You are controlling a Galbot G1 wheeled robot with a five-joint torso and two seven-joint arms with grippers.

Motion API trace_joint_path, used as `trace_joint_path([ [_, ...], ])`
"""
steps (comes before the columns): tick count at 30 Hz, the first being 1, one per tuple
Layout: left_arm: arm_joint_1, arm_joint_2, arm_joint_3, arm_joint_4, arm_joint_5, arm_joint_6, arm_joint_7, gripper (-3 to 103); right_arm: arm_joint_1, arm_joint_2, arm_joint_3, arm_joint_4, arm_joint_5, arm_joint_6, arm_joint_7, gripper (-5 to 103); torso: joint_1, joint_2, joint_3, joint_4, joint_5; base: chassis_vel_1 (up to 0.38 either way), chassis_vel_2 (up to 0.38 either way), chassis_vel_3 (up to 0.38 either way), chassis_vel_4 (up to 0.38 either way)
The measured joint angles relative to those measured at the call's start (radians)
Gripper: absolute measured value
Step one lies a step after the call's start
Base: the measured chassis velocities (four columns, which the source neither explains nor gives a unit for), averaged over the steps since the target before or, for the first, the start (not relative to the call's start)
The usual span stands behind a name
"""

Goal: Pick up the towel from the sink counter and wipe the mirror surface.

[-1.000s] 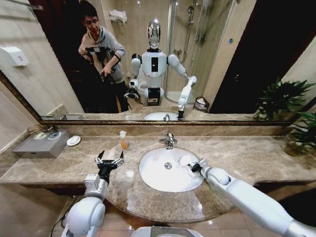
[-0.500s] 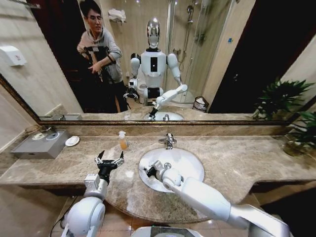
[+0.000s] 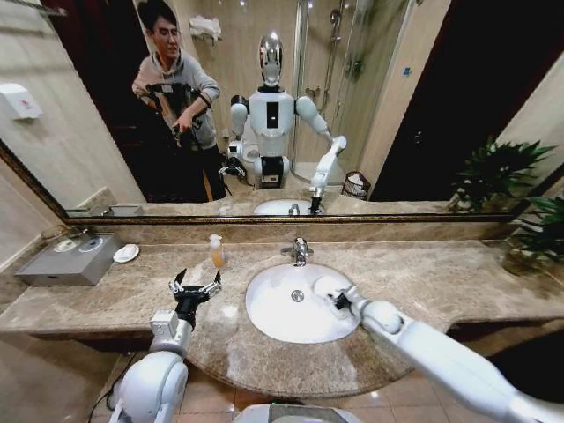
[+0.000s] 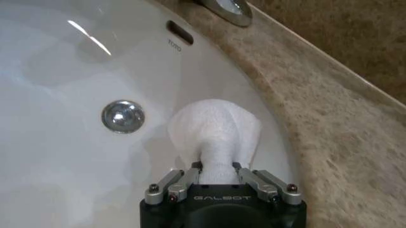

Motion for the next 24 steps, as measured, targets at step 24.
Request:
trace_joint_path([
  [24, 0.0, 0.0, 0.0, 0.0, 0.0, 0.0, 0.0, 100, 0.035, 0.299, -0.101, -0.076, 0.098, -0.01, 0.111, 18, 0.0, 0.0, 0.0, -0.0006, 0.0005, 0.0, 0.0, 0.0, 0.0],
])
